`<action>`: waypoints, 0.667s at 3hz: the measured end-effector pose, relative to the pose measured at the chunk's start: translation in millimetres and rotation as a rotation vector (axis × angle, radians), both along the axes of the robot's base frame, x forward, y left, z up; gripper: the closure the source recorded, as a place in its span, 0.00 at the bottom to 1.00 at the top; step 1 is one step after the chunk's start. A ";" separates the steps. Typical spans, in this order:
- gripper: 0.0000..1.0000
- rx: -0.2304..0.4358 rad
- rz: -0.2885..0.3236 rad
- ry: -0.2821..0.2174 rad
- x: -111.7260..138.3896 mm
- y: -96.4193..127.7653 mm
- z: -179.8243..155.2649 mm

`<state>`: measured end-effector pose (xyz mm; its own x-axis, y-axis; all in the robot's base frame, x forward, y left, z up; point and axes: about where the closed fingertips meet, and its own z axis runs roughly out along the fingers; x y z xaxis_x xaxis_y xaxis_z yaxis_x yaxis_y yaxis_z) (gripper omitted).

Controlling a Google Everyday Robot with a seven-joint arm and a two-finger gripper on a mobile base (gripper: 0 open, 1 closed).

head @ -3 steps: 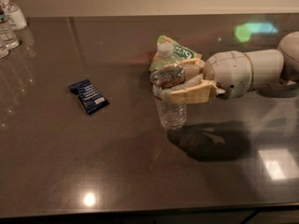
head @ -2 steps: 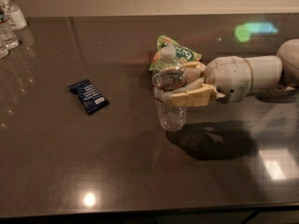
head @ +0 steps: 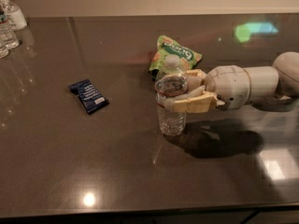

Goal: Place water bottle upright

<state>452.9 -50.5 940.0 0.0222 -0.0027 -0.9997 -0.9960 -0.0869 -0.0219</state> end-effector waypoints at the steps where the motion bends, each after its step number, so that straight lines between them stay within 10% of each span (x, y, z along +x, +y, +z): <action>1: 1.00 0.017 0.003 0.000 -0.1 -1.6 -5.2; 2: 0.84 0.036 0.008 0.006 0.4 -2.9 -8.6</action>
Offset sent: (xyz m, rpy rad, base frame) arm 0.0022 -0.0098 -0.0151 0.0620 0.0165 0.0052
